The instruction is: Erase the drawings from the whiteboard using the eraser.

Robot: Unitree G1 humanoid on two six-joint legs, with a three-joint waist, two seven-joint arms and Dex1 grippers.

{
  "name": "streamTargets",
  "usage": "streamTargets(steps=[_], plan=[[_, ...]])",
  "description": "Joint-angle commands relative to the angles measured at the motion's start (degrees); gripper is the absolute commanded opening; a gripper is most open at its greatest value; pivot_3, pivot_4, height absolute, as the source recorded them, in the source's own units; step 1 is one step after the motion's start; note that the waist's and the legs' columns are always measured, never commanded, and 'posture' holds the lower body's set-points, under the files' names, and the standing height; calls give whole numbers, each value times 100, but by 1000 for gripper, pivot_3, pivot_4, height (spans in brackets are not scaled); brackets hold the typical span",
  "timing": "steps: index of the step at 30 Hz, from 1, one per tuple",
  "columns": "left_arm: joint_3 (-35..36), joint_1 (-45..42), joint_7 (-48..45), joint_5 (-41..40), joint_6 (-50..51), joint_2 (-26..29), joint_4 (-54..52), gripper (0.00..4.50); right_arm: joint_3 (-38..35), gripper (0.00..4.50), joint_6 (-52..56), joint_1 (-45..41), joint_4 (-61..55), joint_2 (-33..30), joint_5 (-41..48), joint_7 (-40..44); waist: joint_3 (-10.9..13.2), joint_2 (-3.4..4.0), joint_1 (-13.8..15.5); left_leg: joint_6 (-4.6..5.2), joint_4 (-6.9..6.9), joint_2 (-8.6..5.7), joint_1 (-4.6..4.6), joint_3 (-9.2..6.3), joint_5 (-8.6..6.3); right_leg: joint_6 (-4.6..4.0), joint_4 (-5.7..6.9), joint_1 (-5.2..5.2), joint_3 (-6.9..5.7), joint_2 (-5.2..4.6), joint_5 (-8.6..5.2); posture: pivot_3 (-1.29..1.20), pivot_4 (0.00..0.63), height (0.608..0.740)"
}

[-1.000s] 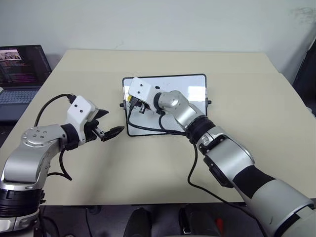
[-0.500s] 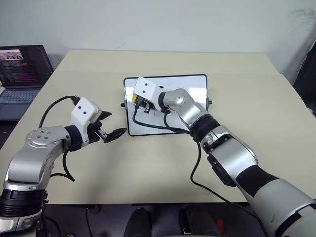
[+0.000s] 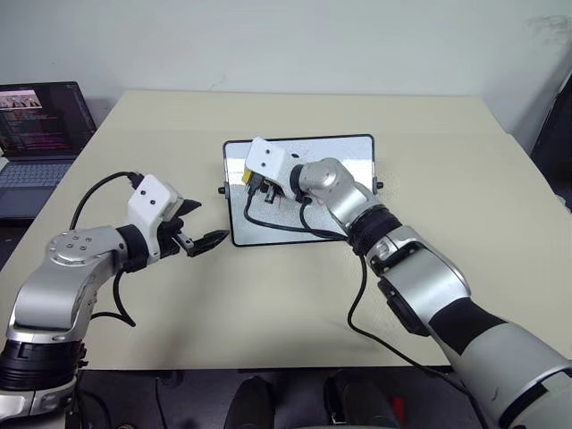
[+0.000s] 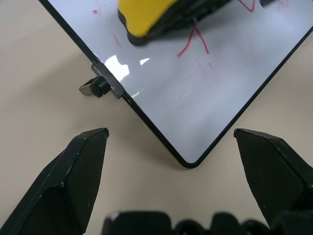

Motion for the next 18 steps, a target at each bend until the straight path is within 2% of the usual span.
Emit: streamTargets(steps=[1,5,13,18], plan=[[243,-100,48,78,-152,136,-14,4500,48,1175,-48,-33,46,-29,-204,-404,0,0,1,0,0,0,1,0,0,0,0,1,0,0,0,0,150,740],[283,-84,25,70,-167,178,-3,4500,-14,1175,-178,-170,162,-94,-253,-791,0,0,7,0,1,0,1,-1,1,-2,0,1,-1,0,1,0,150,740],[251,-113,15,70,-193,149,-2,4500,240,1175,30,188,40,-401,-369,-12,-1,-1,28,0,1,-4,1,-3,1,-1,-5,8,-3,-3,1,0,150,740],[181,-156,-4,79,-209,110,32,4500,353,1175,183,416,-288,-428,-346,318,-1,-1,12,1,0,-3,32,-1,1,-1,-3,32,-1,-1,0,0,150,740]])
